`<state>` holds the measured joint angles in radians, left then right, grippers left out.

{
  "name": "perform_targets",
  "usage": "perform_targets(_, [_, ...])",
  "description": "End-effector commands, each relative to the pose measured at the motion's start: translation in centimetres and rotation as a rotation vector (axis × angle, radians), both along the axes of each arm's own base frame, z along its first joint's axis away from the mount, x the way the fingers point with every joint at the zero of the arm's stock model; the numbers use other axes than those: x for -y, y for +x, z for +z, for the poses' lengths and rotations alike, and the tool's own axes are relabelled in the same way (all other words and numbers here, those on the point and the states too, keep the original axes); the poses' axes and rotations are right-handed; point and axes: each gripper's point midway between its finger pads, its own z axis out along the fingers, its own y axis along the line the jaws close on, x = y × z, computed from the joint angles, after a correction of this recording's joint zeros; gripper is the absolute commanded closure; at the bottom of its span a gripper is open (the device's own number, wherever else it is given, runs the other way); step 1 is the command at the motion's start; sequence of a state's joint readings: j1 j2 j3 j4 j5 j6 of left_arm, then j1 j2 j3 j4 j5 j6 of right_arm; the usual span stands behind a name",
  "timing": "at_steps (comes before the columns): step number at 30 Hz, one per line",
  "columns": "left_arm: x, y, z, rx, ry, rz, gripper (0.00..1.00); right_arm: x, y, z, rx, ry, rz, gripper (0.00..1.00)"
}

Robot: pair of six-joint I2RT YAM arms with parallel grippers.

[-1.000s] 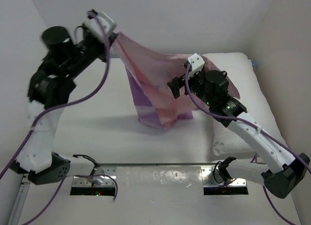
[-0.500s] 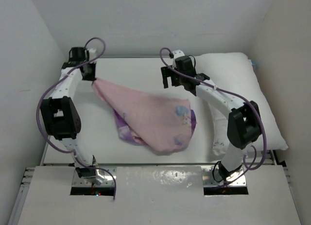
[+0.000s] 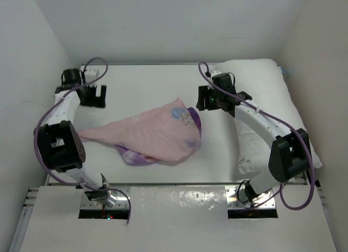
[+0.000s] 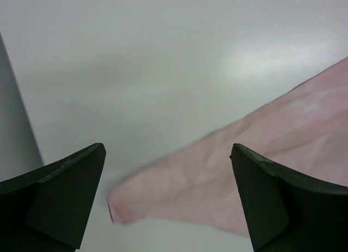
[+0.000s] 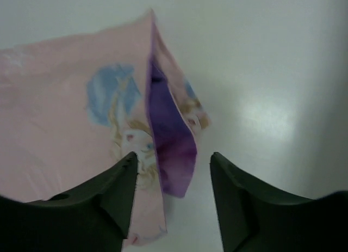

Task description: Put the pillow into the pillowcase

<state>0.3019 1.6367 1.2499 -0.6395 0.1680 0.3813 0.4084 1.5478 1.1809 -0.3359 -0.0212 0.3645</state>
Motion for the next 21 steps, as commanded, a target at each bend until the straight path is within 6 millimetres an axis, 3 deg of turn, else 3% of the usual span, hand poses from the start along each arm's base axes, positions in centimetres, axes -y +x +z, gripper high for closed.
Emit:
perform_targets(1, [11.2, 5.3, 10.2, 0.298, -0.041, -0.467, 0.0, 1.6, -1.7, -2.9, -0.137, 0.051, -0.101, 0.4])
perform_targets(2, [13.7, 5.6, 10.9, 0.301, -0.042, -0.545, 0.0, 2.0, -1.4, -4.0, -0.165, 0.046, -0.128, 0.34])
perform_targets(3, [16.2, 5.2, 9.8, 0.264, -0.037, -0.643, 0.0, 2.6, -1.0, -4.5, -0.183, 0.048, -0.162, 0.34])
perform_targets(4, [20.1, 4.0, 7.2, 0.171, -0.056, -0.747, 0.0, 2.9, -0.5, -4.8, -0.201, 0.068, -0.202, 0.34])
perform_targets(6, [22.9, 2.1, 3.2, 0.059, -0.045, -0.852, 0.0, 3.1, 0.2, -6.1, -0.252, 0.107, -0.233, 0.39])
perform_targets(7, [25.2, 1.2, 2.1, 0.042, -0.03, -0.915, 0.0, 2.8, 0.8, -6.1, -0.251, 0.132, -0.229, 0.4])
perform_targets(9, [27.9, 0.1, -0.2, 0.025, -0.005, -0.983, 0.0, 1.6, 1.0, -6.9, -0.276, 0.18, -0.184, 0.41])
perform_targets(12, [29.8, -0.5, -2.4, -0.001, 0.007, -1.025, 0.0, -0.7, 0.7, -8.0, -0.269, 0.216, -0.092, 0.33])
perform_targets(17, [30.8, -1.4, -4.4, -0.025, -0.029, -1.02, 0.05, -3.4, -0.9, -11.0, -0.328, 0.257, -0.012, 0.29])
perform_targets(18, [31.0, -1.9, -4.7, -0.039, -0.054, -1.025, 0.16, -3.9, -1.3, -11.7, -0.345, 0.26, -0.003, 0.31])
perform_targets(20, [31.2, -2.5, -4.6, -0.059, -0.082, -1.016, 0.29, -4.6, -1.5, -12.0, -0.347, 0.269, 0.012, 0.38])
perform_targets(21, [31.3, -2.7, -4.6, -0.064, -0.089, -1.014, 0.45, -4.9, -1.5, -12.0, -0.343, 0.275, 0.021, 0.51])
